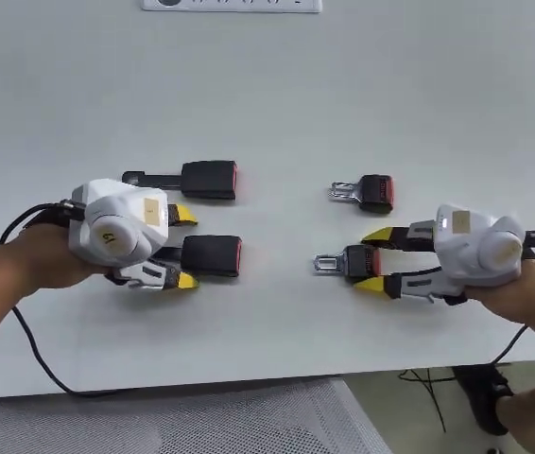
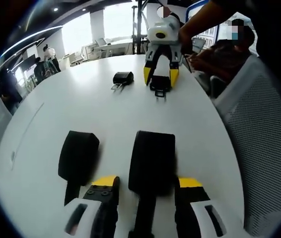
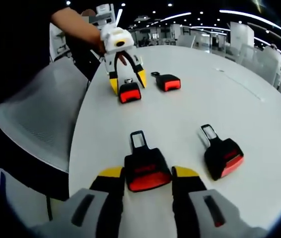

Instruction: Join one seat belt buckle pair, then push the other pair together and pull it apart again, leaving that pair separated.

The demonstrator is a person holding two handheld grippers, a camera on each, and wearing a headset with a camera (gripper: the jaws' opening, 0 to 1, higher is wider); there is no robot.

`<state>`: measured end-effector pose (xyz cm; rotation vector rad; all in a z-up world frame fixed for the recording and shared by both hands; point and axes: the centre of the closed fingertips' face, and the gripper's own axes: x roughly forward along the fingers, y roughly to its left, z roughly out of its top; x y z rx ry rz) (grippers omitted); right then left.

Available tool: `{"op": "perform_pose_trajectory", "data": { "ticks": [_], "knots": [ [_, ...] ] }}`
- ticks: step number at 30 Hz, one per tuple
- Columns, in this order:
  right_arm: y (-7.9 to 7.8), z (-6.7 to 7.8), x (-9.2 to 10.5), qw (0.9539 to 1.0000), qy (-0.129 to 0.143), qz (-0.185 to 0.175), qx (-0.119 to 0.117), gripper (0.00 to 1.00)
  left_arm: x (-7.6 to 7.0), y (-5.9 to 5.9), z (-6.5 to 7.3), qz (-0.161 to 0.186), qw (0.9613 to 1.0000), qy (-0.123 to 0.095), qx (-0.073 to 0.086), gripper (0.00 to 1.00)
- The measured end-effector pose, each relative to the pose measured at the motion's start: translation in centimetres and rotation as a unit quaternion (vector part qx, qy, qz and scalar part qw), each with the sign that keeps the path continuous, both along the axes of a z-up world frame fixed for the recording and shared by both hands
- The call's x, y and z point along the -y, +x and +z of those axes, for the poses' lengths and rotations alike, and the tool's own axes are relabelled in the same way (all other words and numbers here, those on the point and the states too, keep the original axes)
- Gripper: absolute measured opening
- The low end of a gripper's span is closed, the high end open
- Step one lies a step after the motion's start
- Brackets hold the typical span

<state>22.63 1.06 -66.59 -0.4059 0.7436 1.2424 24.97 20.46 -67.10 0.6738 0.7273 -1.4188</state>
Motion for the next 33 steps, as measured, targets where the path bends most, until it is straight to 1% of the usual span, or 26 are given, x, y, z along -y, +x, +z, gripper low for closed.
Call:
{"op": "perform_pose_trajectory", "data": {
  "ticks": [4,5,6,7,11,20,24,33],
  "knots": [
    [0.1,0.0,0.0,1.0,0.006,-0.002,0.001,0.37,0.2,-0.2,0.0,-0.014,0.9999,0.0,0.003,0.42],
    [0.1,0.0,0.0,1.0,0.007,-0.002,0.002,0.37,0.2,-0.3,0.0,-0.019,0.9998,0.0,0.004,0.39],
    [0.1,0.0,0.0,1.0,0.009,-0.002,0.002,0.37,0.1,-0.1,-0.1,-0.021,0.9997,0.002,0.014,0.34],
    [0.1,0.0,0.0,0.9999,0.01,-0.003,0.003,0.37,0.2,-0.2,-0.3,-0.02,0.9998,0.001,0.008,0.34],
    [0.1,0.0,0.0,0.9998,0.021,-0.005,0.005,0.36,0.4,-0.3,-0.6,-0.023,0.9997,0.004,0.009,0.34],
    [0.3,-0.1,-0.1,0.9996,0.027,-0.006,0.005,0.36,0.6,-0.4,-0.4,-0.022,0.9997,0.004,0.008,0.33],
    [0.5,-0.2,-0.5,0.9994,0.034,-0.01,0.006,0.36,0.7,-0.5,-0.2,-0.023,0.9997,0.008,0.007,0.33],
    [0.5,0.0,-2.3,0.9985,0.052,-0.013,0.007,0.36,0.6,-0.4,-0.1,-0.017,0.9998,0.013,0.003,0.33]
  ]
}}
